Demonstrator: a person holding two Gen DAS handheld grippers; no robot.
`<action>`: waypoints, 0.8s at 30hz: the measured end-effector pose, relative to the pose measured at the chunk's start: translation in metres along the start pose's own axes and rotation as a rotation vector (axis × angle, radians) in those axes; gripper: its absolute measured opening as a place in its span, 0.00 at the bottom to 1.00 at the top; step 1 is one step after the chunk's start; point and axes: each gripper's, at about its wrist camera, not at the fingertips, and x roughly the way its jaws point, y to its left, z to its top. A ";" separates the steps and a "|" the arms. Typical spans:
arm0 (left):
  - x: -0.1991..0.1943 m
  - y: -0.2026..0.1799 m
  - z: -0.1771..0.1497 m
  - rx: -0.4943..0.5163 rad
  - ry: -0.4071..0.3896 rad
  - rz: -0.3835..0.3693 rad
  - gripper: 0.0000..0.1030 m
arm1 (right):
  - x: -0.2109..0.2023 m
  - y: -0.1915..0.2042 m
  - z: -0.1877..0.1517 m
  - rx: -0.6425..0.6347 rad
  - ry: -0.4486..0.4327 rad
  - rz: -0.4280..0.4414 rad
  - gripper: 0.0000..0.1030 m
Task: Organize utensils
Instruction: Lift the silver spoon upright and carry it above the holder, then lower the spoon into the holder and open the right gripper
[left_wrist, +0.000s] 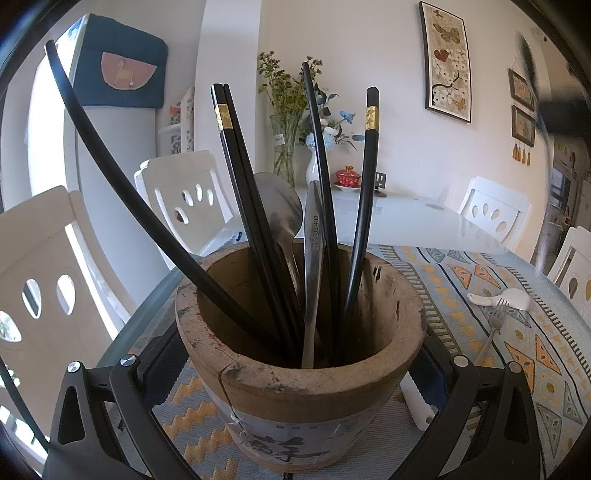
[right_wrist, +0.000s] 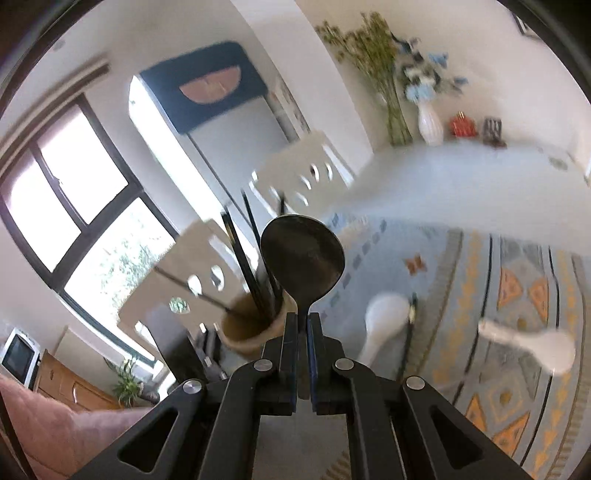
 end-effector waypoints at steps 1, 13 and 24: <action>0.000 0.000 0.000 0.000 -0.001 0.000 1.00 | -0.001 0.005 0.008 -0.010 -0.013 0.008 0.04; 0.000 0.001 0.000 -0.002 0.002 -0.002 1.00 | 0.019 0.064 0.065 -0.145 -0.064 0.066 0.04; 0.001 0.000 0.000 -0.002 0.002 -0.002 1.00 | 0.045 0.068 0.054 -0.166 0.007 0.059 0.04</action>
